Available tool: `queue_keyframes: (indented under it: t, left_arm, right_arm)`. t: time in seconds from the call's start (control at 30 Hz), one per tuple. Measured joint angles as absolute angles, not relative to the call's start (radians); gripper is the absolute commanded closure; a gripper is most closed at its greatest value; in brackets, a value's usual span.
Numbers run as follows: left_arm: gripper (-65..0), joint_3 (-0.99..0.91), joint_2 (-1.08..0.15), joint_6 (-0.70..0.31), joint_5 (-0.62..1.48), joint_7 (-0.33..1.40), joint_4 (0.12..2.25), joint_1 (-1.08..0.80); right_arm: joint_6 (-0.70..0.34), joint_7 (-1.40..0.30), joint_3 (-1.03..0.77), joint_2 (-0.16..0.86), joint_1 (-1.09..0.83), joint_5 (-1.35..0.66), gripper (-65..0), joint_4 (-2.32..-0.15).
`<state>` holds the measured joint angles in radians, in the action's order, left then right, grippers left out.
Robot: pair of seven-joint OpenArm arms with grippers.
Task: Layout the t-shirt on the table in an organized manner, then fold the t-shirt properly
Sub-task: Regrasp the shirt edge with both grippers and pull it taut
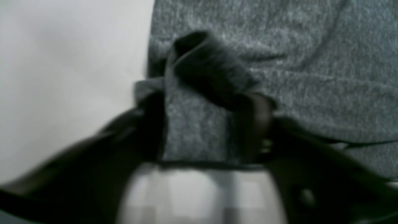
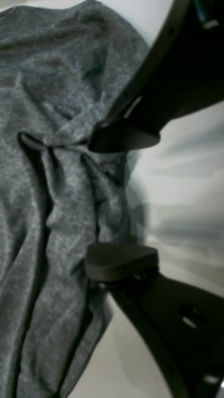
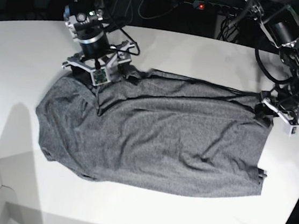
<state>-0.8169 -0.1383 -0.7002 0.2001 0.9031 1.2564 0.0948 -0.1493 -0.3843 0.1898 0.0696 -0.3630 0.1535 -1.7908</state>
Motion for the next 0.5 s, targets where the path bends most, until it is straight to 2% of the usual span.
queue_keyframes:
  t: [0.1, 0.13, 0.23, 0.27, 0.43, 0.5]
  left_arm:
    - [-2.5, -0.816, -0.134, -0.7, 0.204, 0.908, 1.255, 0.094]
    - [0.0, -0.815, -0.133, -0.7, 0.207, 0.908, 1.254, 0.094]
    - [-2.0, -0.815, -0.133, -0.7, 0.208, 0.911, 1.254, 0.095]
    - [-0.3, -0.817, -0.133, -0.7, 0.207, 0.911, 1.253, 0.095]
    - [-0.2, -0.816, -0.136, -0.701, 0.212, 0.913, 1.256, 0.094]
    - [-0.2, -0.816, -0.136, -0.701, 0.21, 0.915, 1.256, 0.094]
  right_arm:
    - [-0.15, -0.385, 0.196, 0.046, -0.354, 0.156, -45.5, -1.764]
    - [-0.15, -0.379, 0.197, 0.044, -0.352, 0.153, -45.5, -1.754]
    - [-0.149, -0.382, 0.191, 0.033, -0.35, 0.154, -45.4, -1.724]
    - [-0.149, -0.384, 0.19, 0.021, -0.344, 0.155, -45.4, -1.708]
    - [-0.149, -0.379, 0.188, 0.011, -0.314, 0.153, -45.2, -1.649]
    - [-0.149, -0.381, 0.187, 0.011, -0.316, 0.153, -43.1, -1.649]
